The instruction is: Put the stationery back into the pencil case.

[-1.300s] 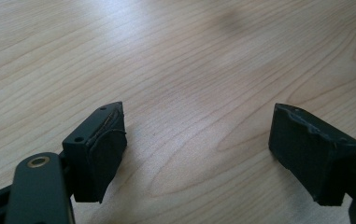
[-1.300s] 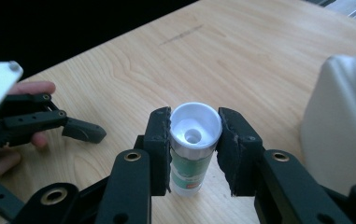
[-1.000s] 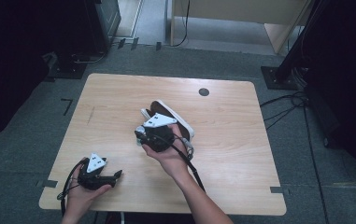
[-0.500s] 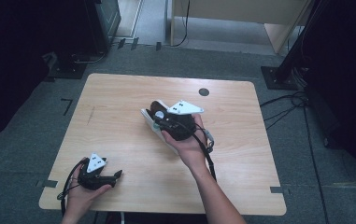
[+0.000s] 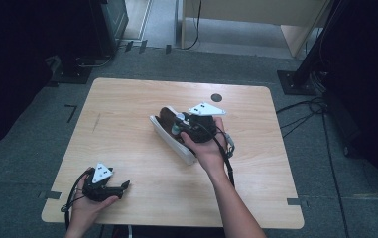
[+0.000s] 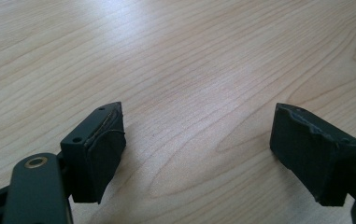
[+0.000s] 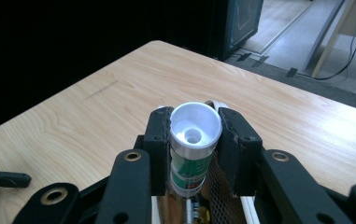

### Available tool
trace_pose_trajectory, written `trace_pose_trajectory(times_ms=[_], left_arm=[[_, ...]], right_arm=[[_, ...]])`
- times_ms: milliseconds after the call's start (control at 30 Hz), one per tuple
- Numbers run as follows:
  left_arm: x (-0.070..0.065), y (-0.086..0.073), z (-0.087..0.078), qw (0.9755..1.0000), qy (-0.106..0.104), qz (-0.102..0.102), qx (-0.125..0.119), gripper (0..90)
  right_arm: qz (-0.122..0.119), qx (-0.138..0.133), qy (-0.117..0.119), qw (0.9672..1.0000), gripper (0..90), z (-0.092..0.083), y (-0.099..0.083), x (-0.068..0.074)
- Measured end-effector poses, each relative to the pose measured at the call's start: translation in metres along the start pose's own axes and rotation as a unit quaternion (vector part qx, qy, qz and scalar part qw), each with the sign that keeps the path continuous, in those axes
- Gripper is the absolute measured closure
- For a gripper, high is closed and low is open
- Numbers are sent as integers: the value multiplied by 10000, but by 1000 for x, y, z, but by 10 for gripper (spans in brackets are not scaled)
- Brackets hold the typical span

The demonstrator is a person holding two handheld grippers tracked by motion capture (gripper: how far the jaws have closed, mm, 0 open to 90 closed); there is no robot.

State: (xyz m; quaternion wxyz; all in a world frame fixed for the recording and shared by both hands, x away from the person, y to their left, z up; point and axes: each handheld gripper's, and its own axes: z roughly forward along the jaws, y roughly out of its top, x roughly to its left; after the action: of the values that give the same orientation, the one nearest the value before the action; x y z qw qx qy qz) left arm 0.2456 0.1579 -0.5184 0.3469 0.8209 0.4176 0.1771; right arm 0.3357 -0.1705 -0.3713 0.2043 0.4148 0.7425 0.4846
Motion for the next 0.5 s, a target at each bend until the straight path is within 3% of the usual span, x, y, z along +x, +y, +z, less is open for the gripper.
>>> trace_pose_trajectory(times_ms=[167,333,500], left_arm=[[0,0,0,10000,0,-5,-2,184],[0,0,0,10000,-2,4,5,183],[0,0,0,10000,-3,2,9,183]], right_arm=[[-48,178,-76,9998,661,9,-6,-2],[-26,507,-34,9987,661,24,-17,-4],[-13,663,-11,9978,657,33,-24,-5]])
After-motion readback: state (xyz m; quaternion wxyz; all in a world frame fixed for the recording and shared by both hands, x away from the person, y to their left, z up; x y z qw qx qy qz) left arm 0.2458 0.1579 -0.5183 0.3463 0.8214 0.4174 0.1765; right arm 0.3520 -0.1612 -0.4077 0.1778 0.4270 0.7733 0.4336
